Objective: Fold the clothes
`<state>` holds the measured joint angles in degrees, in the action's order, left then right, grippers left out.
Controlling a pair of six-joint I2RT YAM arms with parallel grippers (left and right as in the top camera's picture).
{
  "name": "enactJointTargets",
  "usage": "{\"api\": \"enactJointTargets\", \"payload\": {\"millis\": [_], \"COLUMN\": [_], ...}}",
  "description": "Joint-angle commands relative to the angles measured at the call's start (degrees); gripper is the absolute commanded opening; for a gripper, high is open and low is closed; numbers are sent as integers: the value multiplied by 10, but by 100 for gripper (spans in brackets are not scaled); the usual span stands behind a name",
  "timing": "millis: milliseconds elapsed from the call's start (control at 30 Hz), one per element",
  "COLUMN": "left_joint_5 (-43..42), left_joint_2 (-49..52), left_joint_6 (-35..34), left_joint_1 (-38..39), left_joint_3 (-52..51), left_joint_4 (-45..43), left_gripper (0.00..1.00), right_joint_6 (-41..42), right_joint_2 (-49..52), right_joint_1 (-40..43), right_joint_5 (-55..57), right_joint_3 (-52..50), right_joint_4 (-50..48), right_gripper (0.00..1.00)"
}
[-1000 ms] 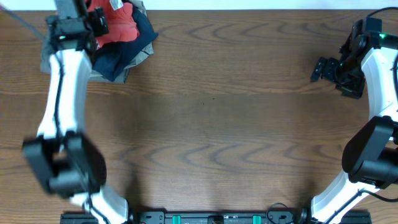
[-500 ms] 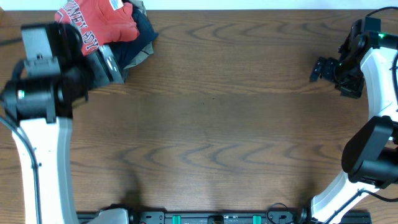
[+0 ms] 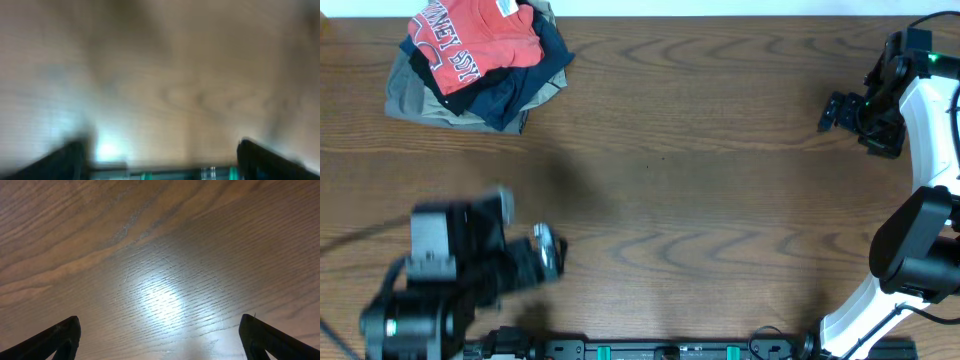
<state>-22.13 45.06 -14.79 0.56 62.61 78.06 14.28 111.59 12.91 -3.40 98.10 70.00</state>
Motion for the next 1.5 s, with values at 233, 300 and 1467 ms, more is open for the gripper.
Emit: {"api": "enactJointTargets", "payload": {"millis": [233,300,1467], "left_joint_5": [-10,-8,55], "left_joint_2": [-47,-47,-449], "left_joint_6": [-3,-3,215], "left_joint_1": [2,2,-23], "left_joint_3": [-12,-12,-599], "left_joint_4": [104,94,-760], "left_gripper": [98,98,98], "right_joint_6": [7,7,7], "right_joint_2": [-3,-3,-3], "right_joint_1": [-2,-2,-2], "right_joint_5": [0,0,0], "right_joint_3": [0,0,0], "right_joint_4": [0,0,0], "right_gripper": [99,99,99]}}
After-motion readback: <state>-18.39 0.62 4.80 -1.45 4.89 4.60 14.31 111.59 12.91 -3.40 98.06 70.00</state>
